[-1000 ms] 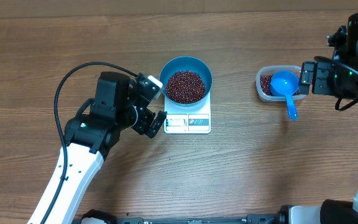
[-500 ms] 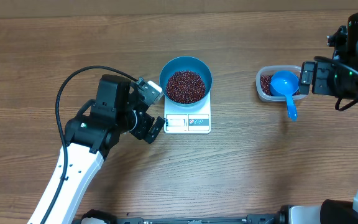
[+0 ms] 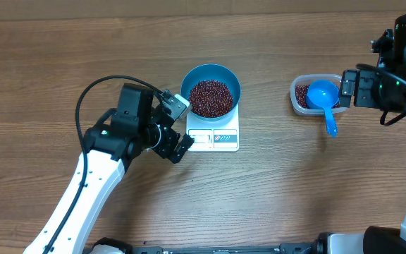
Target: Scoop item into bowl and weigh 150g on scale
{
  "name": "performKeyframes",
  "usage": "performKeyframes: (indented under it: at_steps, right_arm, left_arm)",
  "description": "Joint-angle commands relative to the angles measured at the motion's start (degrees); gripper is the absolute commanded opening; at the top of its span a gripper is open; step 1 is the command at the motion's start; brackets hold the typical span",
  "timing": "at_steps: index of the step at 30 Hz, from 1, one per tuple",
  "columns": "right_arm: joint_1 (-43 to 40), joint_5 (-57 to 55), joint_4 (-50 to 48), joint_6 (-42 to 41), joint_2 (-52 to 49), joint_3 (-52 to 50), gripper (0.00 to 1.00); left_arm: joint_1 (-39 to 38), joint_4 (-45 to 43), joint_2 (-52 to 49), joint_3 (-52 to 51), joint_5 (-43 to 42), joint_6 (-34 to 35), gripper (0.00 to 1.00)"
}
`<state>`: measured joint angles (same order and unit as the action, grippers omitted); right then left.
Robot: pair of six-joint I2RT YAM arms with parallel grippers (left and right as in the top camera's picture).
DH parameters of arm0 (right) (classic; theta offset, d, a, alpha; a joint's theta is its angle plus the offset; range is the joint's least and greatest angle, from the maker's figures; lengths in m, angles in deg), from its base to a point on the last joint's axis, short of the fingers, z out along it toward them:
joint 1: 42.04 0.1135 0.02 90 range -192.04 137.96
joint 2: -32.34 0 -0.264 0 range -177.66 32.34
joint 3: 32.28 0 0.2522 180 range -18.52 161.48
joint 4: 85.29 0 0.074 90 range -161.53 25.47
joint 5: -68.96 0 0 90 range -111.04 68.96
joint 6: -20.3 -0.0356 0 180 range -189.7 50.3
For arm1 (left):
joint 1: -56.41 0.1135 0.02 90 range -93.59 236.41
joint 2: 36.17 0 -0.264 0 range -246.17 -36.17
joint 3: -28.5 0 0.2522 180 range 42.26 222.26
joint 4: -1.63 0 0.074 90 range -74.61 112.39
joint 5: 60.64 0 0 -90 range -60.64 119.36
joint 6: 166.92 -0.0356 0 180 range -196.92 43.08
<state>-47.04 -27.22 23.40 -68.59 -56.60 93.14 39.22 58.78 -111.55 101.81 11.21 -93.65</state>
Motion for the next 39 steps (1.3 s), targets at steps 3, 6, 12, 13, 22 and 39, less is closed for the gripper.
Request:
performKeyframes:
  at_steps: [3, 6, 12, 13, 22, 39]
  right_arm:
    - [-0.2, 0.5, -0.3, 0.7, 0.6, 1.1, 1.0]
    - [-0.2, 0.5, -0.3, 0.7, 0.6, 1.1, 1.0]
    - [-0.2, 0.5, -0.3, 0.7, 0.6, 1.1, 1.0]
    - [-0.2, 0.5, -0.3, 0.7, 0.6, 1.1, 1.0]
    - [-0.2, 0.5, -0.3, 0.7, 0.6, 1.1, 1.0]
    - [-0.2, 0.5, -0.3, 0.7, 0.6, 1.1, 1.0]
  left_arm:
    - [-0.1, -3.1, -2.6, -2.3, -1.4, -0.8, 1.0]
    - [-0.9, -5.8, -3.4, -3.7, -1.4, -0.8, 1.0]
    - [-3.2, -10.6, -3.8, -7.0, -1.4, -0.9, 0.99]
    - [-3.5, -11.1, -3.8, -7.5, -1.4, -0.9, 1.0]
    - [-4.4, -12.7, -4.0, -9.2, -1.0, -0.9, 0.99]
    - [-5.3, -18.5, -4.0, -9.2, 4.4, 2.3, 1.0]
